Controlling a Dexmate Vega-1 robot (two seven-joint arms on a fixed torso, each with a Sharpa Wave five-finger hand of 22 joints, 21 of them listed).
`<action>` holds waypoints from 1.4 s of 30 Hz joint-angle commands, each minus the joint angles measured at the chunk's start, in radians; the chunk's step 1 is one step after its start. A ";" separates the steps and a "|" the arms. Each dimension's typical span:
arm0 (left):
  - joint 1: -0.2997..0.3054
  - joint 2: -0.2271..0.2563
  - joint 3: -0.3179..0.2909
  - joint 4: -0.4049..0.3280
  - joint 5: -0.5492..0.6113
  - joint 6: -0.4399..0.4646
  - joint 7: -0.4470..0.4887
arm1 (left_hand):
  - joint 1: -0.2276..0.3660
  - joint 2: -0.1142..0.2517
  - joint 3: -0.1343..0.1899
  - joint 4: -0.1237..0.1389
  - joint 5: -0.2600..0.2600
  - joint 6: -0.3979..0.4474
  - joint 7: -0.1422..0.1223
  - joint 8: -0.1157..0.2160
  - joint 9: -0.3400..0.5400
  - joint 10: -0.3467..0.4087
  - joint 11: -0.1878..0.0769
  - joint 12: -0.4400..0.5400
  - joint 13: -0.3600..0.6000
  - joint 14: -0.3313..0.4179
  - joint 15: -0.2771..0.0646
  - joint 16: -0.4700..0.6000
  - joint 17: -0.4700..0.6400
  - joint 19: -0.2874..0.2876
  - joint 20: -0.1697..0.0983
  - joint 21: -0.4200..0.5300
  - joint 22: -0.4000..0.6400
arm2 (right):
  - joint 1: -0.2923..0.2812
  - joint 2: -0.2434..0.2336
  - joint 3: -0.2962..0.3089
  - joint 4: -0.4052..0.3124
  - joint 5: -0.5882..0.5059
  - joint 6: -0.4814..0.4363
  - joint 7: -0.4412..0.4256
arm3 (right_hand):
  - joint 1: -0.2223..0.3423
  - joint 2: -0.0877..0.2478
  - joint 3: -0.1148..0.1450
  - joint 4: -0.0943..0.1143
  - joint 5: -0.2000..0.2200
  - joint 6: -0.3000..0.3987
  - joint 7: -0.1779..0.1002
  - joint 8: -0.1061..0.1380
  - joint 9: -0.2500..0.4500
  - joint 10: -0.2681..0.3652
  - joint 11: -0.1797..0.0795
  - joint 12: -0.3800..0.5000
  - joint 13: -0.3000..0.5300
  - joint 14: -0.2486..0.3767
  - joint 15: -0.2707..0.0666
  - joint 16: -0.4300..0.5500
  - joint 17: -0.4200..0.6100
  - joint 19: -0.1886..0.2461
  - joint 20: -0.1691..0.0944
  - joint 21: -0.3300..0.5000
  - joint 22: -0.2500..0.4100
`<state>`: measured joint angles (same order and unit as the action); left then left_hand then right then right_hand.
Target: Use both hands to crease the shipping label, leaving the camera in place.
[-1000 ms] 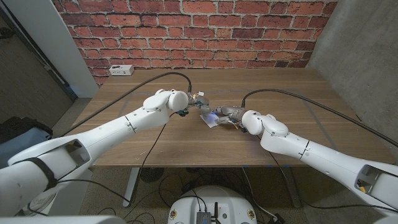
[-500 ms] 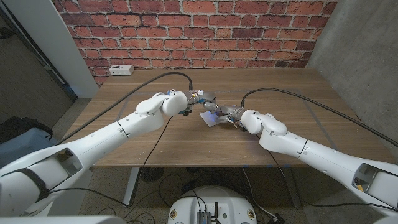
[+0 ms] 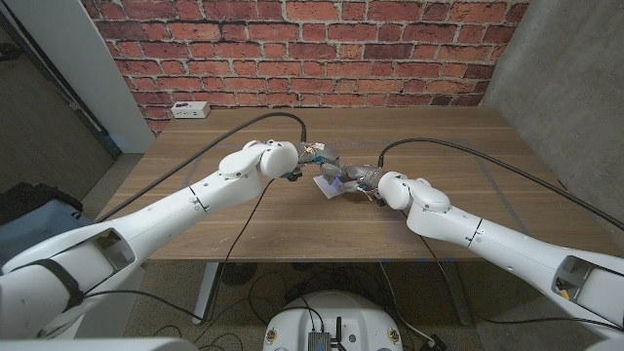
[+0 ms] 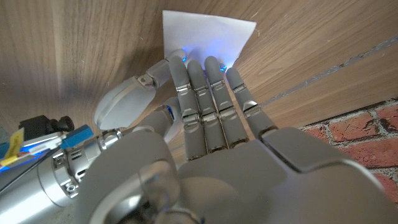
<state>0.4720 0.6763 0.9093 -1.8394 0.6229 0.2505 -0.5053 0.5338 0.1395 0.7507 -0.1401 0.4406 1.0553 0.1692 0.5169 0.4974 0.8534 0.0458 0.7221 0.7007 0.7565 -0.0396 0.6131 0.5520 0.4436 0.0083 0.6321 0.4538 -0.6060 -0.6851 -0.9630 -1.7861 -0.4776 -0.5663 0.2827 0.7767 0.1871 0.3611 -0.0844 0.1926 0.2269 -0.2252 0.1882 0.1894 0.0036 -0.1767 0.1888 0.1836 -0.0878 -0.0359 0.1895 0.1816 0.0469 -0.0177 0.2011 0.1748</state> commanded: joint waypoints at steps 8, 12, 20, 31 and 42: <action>-0.034 -0.032 0.055 -0.007 0.142 0.080 -0.133 | -0.107 -0.018 0.097 -0.007 0.072 0.048 -0.032 -0.106 -0.145 0.042 -0.036 -0.143 -0.183 0.077 -0.031 -0.161 -0.230 0.090 -0.039 0.070 -0.081 | -0.001 -0.008 0.001 -0.003 0.002 0.009 -0.006 | 0.014 -0.003 0.003 0.002 0.005 0.009 0.002 0.003 0.002 0.001 -0.004 0.002 0.002 -0.004 -0.044 0.009 0.001 0.008 0.003 0.003 0.004; -0.037 -0.037 0.062 -0.004 0.161 0.086 -0.147 | -0.125 -0.021 0.117 -0.010 0.085 0.066 -0.033 -0.121 -0.172 0.070 -0.025 -0.168 -0.219 0.112 -0.035 -0.181 -0.280 0.108 -0.038 0.078 -0.107 | -0.003 -0.009 0.004 -0.006 0.004 0.008 -0.006 | 0.015 -0.002 0.003 0.002 0.005 0.009 0.001 0.003 0.002 0.001 -0.005 0.002 0.002 -0.004 -0.045 0.009 0.001 0.008 0.002 0.003 0.004; -0.045 -0.050 0.070 0.006 0.182 0.102 -0.191 | -0.158 -0.030 0.163 -0.019 0.107 0.063 -0.052 -0.176 -0.234 0.072 -0.027 -0.244 -0.296 0.097 -0.036 -0.254 -0.365 0.170 -0.025 0.094 -0.180 | -0.007 -0.011 0.005 -0.013 0.004 0.003 -0.007 | 0.017 0.001 0.005 0.002 0.005 0.010 0.001 0.003 0.002 0.001 -0.008 0.002 0.002 -0.005 -0.045 0.009 0.001 0.007 0.001 0.003 0.004; -0.051 -0.066 0.078 0.038 0.170 0.089 -0.209 | -0.166 -0.029 0.172 -0.023 0.104 0.032 -0.051 -0.221 -0.266 0.024 -0.016 -0.305 -0.340 0.038 -0.029 -0.305 -0.372 0.150 -0.024 0.076 -0.230 | -0.007 -0.011 0.004 -0.015 0.002 0.001 -0.005 | 0.022 0.003 0.010 0.002 0.005 0.010 0.001 0.003 0.002 0.004 -0.010 0.003 0.002 -0.003 -0.046 0.009 0.001 0.007 -0.001 0.003 0.004; -0.061 -0.075 0.086 0.065 0.142 0.074 -0.212 | -0.172 0.007 0.131 -0.005 0.077 0.025 -0.023 -0.258 -0.290 0.016 0.008 -0.351 -0.382 0.009 0.000 -0.316 -0.354 -0.046 0.032 -0.014 -0.272 | -0.006 -0.011 0.005 -0.012 0.006 0.003 -0.003 | 0.024 0.003 0.012 0.003 0.005 0.010 0.001 0.003 0.002 0.005 -0.010 0.003 0.002 0.001 -0.047 0.011 0.001 0.007 0.000 0.003 0.004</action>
<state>0.4196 0.6113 0.9862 -1.7989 0.7825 0.3347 -0.7052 0.3650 0.1336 0.8925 -0.1498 0.5212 1.0787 0.1396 0.2650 0.2089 0.8696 0.0477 0.3775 0.3232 0.7686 -0.0486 0.3020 0.1931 0.4332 0.0239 0.6341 0.1852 -0.6121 -0.6953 -0.9589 -1.7992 -0.4736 -0.5631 0.2768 0.7860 0.1885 0.3680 -0.0836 0.1926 0.2269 -0.2252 0.1882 0.1889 0.0056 -0.1787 0.1888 0.1836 -0.0878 -0.0359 0.1972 0.1817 0.0466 -0.0178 0.2006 0.1749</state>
